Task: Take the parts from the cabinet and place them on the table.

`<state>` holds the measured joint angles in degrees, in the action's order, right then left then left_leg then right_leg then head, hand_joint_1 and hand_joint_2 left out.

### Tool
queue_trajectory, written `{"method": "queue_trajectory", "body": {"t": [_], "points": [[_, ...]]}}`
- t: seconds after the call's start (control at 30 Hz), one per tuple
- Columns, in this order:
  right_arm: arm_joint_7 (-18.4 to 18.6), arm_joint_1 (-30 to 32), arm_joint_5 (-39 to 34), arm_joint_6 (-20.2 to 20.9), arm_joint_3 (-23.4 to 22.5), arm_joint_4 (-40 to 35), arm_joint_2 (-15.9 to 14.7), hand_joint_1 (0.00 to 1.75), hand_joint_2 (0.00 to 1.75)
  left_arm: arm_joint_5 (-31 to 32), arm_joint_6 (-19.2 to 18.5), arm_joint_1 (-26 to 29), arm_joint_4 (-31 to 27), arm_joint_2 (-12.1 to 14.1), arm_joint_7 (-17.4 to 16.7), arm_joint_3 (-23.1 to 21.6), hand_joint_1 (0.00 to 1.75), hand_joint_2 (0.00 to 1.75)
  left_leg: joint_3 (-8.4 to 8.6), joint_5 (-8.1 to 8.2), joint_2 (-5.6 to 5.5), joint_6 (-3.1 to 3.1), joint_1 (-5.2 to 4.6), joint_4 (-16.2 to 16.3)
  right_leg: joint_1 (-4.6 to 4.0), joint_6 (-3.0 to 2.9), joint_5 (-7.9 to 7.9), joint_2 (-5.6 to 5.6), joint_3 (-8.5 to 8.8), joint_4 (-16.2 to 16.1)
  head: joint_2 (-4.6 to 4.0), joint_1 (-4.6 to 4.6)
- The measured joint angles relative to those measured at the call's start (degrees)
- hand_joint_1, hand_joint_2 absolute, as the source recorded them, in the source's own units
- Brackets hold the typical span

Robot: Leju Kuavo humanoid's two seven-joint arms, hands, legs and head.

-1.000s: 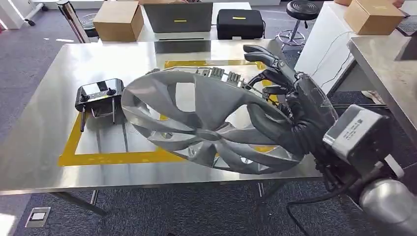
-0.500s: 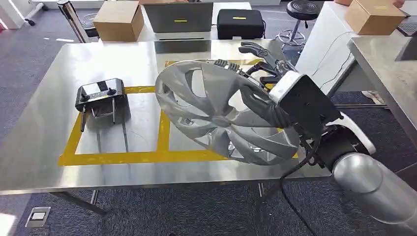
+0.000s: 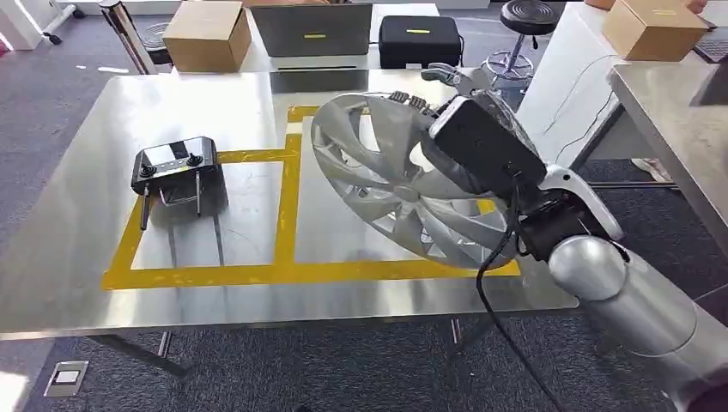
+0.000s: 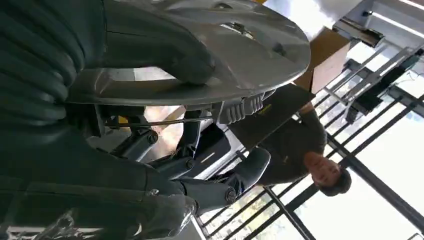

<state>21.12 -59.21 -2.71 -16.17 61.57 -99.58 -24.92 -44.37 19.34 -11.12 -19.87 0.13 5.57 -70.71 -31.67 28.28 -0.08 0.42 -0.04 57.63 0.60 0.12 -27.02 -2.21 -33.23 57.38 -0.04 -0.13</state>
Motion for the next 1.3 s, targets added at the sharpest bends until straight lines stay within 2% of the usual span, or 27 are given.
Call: {"method": "queue_trajectory", "body": {"t": [0.13, 0.5, 0.67, 0.73, 0.97, 1.07, 1.2, 1.3], "points": [[2.16, -0.50, 4.01, 2.37, 1.22, 2.40, 1.18, 1.75, 1.75, 0.85, -0.09, 0.00, 0.00, -0.02, -0.52, 0.00, 0.00, 1.75, 0.00, 0.00, 0.00, 0.00, 0.00, 0.00, 0.00, 0.00, 0.00, 0.00, 0.00, 0.00, 0.00, 0.02], [2.62, -2.47, 9.20, 5.49, 3.52, 9.22, 5.44, 1.75, 1.75, 2.32, -0.79, -0.28, 0.00, -0.35, -1.27, 0.02, 0.00, 1.75, 0.24, -0.02, 0.01, -0.03, 0.03, -0.02, -0.03, -0.01, 0.01, 0.04, 0.21, 0.00, 0.00, 0.00], [1.39, -3.00, 9.90, 6.82, 4.61, 13.09, 7.61, 1.75, 1.75, 3.26, -0.79, -0.56, 0.04, -0.48, -1.55, 0.02, 0.00, 1.75, 0.77, 0.02, 0.08, -0.08, 0.06, -0.08, -0.04, -0.08, -0.05, 0.25, 0.72, -0.04, 0.00, 0.02], [0.17, -2.83, 10.07, 7.83, 4.92, 14.34, 8.66, 1.75, 1.75, 3.43, -0.79, -0.55, 0.04, -0.48, -1.79, 0.04, 0.00, 1.75, 1.04, 0.19, 0.09, -0.26, 0.09, -0.12, -0.04, -0.17, -0.14, 0.39, 0.99, -0.05, 0.00, -0.02], [-3.23, -1.55, 10.25, 10.71, 5.85, 18.27, 12.04, 1.75, 1.75, 4.68, -0.85, -0.66, 0.04, -0.50, -2.34, 0.15, 0.00, 1.75, 2.42, 0.54, 0.19, -0.33, 0.21, -0.20, -0.12, -0.37, -0.73, 0.49, 2.25, -0.09, 0.00, 0.00], [-4.55, 0.82, 10.01, 12.39, 6.95, 20.39, 13.92, 1.75, 1.75, 5.33, -1.05, -0.94, 0.04, -0.52, -2.47, 0.20, 0.00, 1.75, 2.28, 0.64, 0.18, -0.31, 0.25, -0.23, -0.14, -0.34, -0.89, 0.43, 2.60, -0.08, 0.00, -0.02], [-5.64, 2.40, 10.07, 13.64, 8.24, 22.18, 16.61, 1.75, 1.75, 5.40, -1.09, -1.82, 0.02, -0.50, -2.49, 0.31, 0.00, 1.75, 0.38, -0.51, 0.13, -0.37, 0.18, -0.19, -0.13, -0.43, 0.48, 0.36, 0.62, 0.01, 0.00, -0.04], [-6.69, 4.43, 10.16, 14.25, 9.33, 24.13, 17.42, 1.75, 1.75, 5.48, -0.98, -1.48, 0.04, -0.61, -2.93, 0.31, 0.00, 1.75, 0.28, -0.48, 0.15, -0.39, 0.21, -0.21, -0.18, -0.39, 0.36, 0.36, 0.52, -0.02, 0.00, 0.00]]}}
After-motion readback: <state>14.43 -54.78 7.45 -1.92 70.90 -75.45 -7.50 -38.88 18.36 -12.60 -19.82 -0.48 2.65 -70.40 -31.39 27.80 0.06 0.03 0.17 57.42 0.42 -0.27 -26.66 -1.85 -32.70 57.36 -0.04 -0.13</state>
